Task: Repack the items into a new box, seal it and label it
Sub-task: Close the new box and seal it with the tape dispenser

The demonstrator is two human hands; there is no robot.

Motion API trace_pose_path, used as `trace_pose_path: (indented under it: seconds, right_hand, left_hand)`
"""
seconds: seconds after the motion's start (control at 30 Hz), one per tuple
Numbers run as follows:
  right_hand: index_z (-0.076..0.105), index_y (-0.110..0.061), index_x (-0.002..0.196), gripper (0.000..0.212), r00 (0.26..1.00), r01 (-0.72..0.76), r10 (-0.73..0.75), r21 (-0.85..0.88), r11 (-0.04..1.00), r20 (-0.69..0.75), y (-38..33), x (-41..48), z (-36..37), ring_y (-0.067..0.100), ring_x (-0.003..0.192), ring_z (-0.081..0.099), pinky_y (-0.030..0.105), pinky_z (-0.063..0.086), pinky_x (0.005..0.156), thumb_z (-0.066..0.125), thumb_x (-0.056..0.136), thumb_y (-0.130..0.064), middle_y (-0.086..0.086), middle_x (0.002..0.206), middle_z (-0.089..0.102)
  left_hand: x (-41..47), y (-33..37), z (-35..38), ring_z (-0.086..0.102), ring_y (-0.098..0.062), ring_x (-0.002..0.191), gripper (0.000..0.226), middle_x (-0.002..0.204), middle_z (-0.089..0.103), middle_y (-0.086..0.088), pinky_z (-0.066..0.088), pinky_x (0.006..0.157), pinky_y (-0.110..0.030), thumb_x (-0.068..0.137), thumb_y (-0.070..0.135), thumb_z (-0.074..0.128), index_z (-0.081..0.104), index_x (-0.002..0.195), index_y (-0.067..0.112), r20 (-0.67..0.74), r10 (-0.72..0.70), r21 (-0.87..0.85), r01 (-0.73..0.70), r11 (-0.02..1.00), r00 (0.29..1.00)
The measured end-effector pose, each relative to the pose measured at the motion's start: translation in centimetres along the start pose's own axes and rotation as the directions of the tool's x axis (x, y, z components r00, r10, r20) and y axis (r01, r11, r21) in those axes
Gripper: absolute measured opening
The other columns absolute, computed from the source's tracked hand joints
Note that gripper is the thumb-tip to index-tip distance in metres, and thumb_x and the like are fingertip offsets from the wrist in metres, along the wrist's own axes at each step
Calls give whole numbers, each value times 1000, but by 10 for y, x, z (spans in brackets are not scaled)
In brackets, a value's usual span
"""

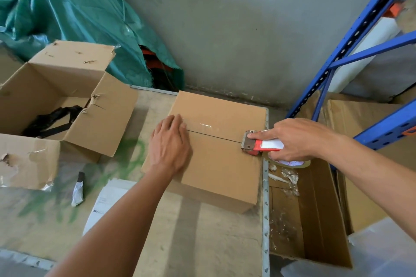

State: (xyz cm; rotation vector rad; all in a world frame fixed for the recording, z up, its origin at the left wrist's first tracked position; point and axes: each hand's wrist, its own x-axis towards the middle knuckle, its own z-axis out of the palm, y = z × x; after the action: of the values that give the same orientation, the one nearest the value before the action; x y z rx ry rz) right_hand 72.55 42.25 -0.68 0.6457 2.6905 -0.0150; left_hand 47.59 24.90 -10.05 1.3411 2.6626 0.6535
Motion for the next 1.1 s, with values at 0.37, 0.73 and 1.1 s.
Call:
trace_pose_path:
  seconds: [0.37, 0.73, 1.1]
  right_hand:
    - [12, -64, 150, 69, 1000, -3, 3, -10, 1000, 3, 1, 1, 2, 5, 73, 45, 21, 38, 62, 52, 95, -54, -14, 83, 46]
    - [13, -64, 151, 70, 999, -26, 27, -25, 999, 27, -3, -1, -1, 4, 70, 42, 22, 30, 56, 53, 95, -53, -14, 80, 42]
    - [15, -64, 151, 71, 1000, -5, 5, -15, 1000, -22, -3, 4, -8, 7, 73, 48, 26, 40, 60, 54, 93, -52, -10, 82, 51]
  left_hand:
    - [10, -24, -7, 60, -33, 117, 54, 143, 59, -6, 46, 86, -39, 106, 38, 43, 36, 155, 16, 88, -120, -182, 135, 974, 989]
    - [10, -40, -14, 50, -37, 133, 62, 146, 55, -16, 41, 108, -48, 107, 42, 35, 16, 163, 21, 248, -121, -218, 177, 960, 961]
    - [-6, -16, 3, -17, -29, 155, 74, 169, -15, -1, 10, 120, -63, 92, 80, 3, -9, 157, 48, 275, 56, 175, -107, 979, 960]
